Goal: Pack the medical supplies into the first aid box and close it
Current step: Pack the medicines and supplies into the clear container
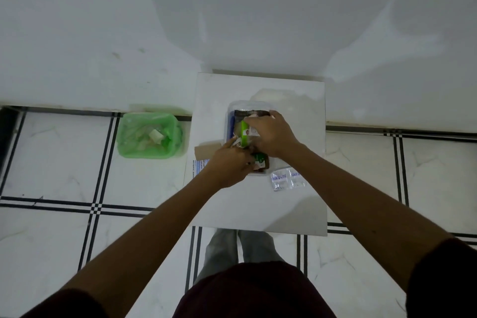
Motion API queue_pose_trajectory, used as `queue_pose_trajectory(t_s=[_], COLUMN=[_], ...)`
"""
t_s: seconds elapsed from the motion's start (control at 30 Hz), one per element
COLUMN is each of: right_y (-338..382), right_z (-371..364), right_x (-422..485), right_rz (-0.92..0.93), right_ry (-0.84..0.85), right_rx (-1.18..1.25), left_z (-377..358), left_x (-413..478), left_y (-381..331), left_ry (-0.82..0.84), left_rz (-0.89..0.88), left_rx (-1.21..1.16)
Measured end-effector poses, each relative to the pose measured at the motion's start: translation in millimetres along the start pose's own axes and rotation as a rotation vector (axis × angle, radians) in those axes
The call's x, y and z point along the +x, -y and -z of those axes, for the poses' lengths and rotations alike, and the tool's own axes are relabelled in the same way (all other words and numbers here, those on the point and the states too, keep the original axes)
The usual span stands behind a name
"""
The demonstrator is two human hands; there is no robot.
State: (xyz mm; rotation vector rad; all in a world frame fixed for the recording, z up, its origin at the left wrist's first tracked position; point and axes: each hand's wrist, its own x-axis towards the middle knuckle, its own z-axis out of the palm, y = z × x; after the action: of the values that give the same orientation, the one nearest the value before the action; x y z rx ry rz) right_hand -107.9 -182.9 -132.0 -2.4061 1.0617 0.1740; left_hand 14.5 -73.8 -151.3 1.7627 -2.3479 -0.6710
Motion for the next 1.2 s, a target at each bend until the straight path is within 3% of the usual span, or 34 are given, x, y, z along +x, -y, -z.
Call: queue_pose_trajectory(t_s=[0.17, 0.27, 0.4, 0.6, 0.8, 0.87, 0.97, 1.03, 1.1, 1.2], right_y=[2.4, 7.1, 9.3, 4.6, -26.1, -42.2, -63.7, -72.1, -78.2, -82.0], right_z=[-17.8, -29.9, -35.6, -23.6, -17.6, -23.7, -35.2, -39.7, -43.3, -46.2], right_x=[-15.6, -28.4, -28.1, -31.4, -56.1, -63.2, -71.6, -74.3, -72.9, -69.0], right_rz=[0.039, 0.114, 0.119, 0.049, -0.251, -0.387, -0.495, -0.497, -0.455, -0.426], right_ry=[-0.03, -0.144, -0.167, -0.201, -0.555, -0.48, -0.145, -0.037, -0.028, -0.032], right_rx=[0.09, 0.076, 0.036, 0.17, 0.401, 0.392, 0.278, 0.195, 0.113, 0.057], left_z=[10.5, 13.7, 11.2, 6.3, -7.1, -7.2, 5.6, 24.2, 44.7, 66.6], left_x=[-44.5, -61.5, -60.6, -28.4, -18.1, -18.4, -22.2, -25.1, -22.2, -1.1], left_y=[13.9, 29.6, 58.1, 72.8, 82.0, 80.4, 76.4, 73.4, 69.0, 59.8], left_ry=[-0.422, -0.513, -0.243, 0.042, 0.147, 0.079, -0.138, -0.312, -0.426, -0.419], left_rz=[0.054, 0.225, 0.483, 0.527, 0.487, 0.565, 0.667, 0.697, 0.644, 0.444], left_rx=[-0.113, -0.168, -0.235, -0.183, -0.104, -0.164, -0.285, -0.325, -0.329, -0.262])
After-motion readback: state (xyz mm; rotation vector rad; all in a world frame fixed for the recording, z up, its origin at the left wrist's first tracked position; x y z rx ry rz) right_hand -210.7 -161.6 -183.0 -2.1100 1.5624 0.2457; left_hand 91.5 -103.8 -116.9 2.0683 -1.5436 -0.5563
